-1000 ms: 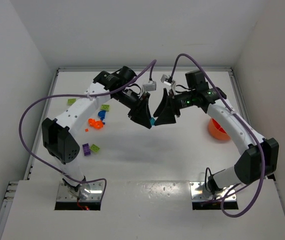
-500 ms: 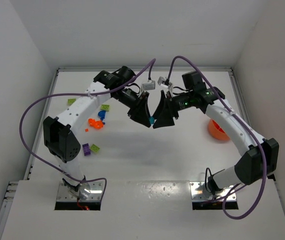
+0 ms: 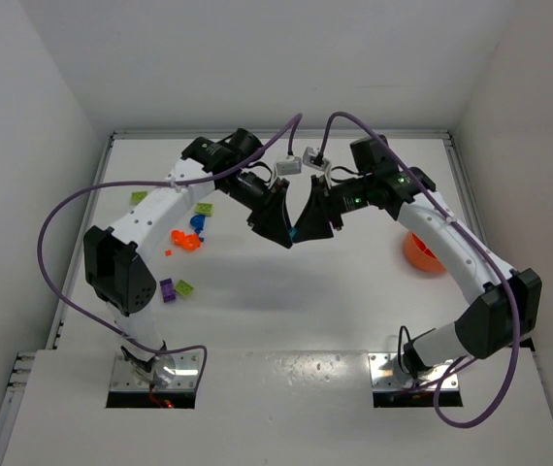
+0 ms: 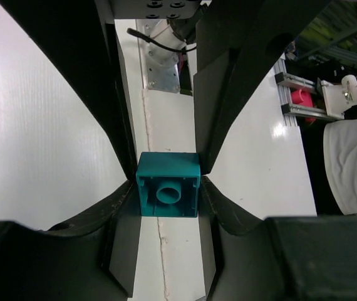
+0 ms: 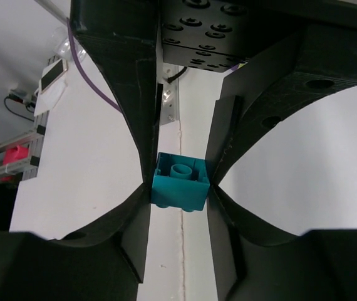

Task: Sort the legos into containers by color

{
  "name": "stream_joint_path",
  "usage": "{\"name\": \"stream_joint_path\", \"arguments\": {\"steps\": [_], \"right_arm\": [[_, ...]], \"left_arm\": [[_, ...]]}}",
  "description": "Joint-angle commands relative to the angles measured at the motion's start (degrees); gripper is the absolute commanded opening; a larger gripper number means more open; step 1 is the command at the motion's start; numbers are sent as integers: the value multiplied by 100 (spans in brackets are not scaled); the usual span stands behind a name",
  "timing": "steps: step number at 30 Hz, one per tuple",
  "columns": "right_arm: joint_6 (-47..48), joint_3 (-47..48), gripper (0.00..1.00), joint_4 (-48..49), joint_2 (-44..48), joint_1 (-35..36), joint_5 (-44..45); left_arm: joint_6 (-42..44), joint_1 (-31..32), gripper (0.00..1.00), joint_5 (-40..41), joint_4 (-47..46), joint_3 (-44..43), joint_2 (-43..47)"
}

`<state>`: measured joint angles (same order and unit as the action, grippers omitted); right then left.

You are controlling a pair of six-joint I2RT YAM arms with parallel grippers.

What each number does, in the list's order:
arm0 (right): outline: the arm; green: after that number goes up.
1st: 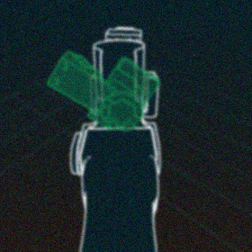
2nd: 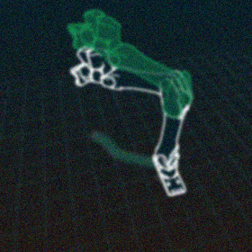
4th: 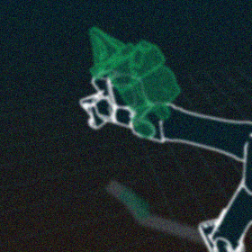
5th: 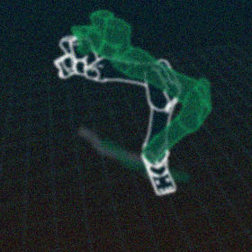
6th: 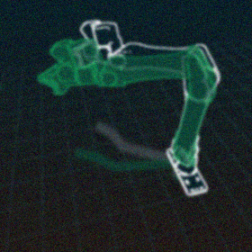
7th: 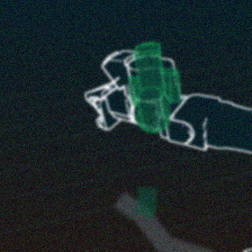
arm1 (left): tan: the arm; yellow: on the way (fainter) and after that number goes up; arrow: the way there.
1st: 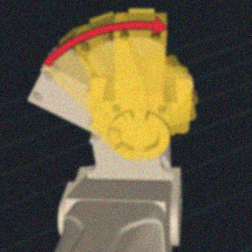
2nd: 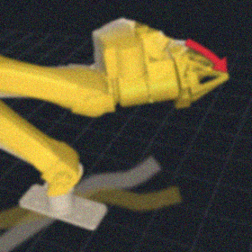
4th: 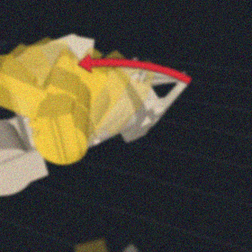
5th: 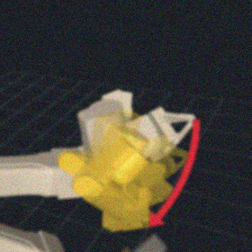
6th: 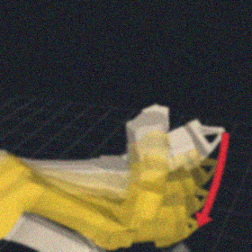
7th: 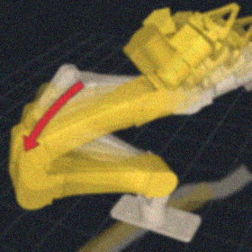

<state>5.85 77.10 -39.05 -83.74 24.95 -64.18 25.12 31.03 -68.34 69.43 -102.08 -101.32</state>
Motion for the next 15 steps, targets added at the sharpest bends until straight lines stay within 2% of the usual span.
{"name": "stream_joint_path", "arguments": {"steps": [1, 5, 7, 8, 11, 12, 15], "right_arm": [[83, 314, 37, 81, -19, 142, -138], [83, 314, 26, 81, -19, 142, -86], [83, 314, 21, 81, -19, 142, -86], [83, 314, 16, 81, -19, 142, -16], [83, 314, 6, 81, 68, 28, 46], [144, 314, 5, -93, 69, -42, 307], [487, 157, 2, -374, 358, -165, 852]], "left_arm": [[80, -53, 0, -31, -184, 4, 24], [80, -53, 13, 22, -184, 56, 24], [80, -53, 28, 74, -245, 57, 24], [-41, -53, 37, 197, -298, 118, 85], [-95, -53, 47, 320, -298, 197, 138], [-235, -53, 51, 373, -368, 258, 191], [-297, -201, 68, 426, -421, 478, 349]]}}
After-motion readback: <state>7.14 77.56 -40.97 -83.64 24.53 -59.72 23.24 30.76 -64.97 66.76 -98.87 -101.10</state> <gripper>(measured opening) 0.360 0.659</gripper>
